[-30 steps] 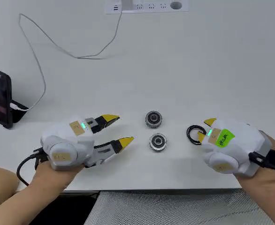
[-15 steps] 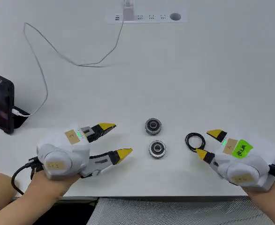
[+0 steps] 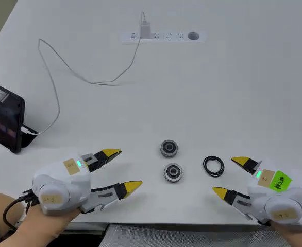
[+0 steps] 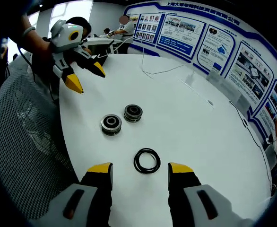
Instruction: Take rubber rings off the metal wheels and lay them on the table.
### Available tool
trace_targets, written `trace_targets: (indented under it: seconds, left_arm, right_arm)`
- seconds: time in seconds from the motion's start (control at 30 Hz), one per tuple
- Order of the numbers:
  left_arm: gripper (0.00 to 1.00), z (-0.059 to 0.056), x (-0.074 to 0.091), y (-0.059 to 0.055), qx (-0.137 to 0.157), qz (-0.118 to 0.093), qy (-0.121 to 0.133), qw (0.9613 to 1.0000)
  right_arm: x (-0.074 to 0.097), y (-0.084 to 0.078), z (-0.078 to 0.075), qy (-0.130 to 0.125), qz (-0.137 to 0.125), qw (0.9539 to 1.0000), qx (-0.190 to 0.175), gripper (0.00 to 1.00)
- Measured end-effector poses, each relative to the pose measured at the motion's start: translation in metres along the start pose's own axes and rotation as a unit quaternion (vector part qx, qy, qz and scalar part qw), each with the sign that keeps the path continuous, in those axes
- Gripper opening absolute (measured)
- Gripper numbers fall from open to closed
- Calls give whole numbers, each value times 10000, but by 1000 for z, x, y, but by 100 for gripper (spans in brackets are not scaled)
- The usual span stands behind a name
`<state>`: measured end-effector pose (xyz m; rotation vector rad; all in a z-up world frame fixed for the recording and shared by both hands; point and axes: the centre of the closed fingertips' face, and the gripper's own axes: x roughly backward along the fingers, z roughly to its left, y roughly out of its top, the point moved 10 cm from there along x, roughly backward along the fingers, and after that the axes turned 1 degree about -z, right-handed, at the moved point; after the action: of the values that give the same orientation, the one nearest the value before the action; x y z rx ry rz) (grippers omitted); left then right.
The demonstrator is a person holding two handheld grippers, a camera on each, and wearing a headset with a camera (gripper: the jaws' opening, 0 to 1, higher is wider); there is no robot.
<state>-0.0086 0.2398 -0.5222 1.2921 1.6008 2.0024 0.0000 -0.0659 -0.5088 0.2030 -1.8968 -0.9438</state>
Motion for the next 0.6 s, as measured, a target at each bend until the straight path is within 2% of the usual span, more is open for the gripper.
trace_targets:
  seconds: [0.17,0.37,0.6]
  left_arm:
    - [58,-6,9,-1,32,-21,-29,10000]
    - [60,-14,21,-1,78,-51,23,10000]
    - [65,-21,29,0,181,-115,38,9998]
  right_arm:
    - [6,2,6,90,-187,9996,-188,56]
    - [14,0,12,73,-287,9983,-497,66]
    - [24,-2,18,34,-419,9968,-684,76]
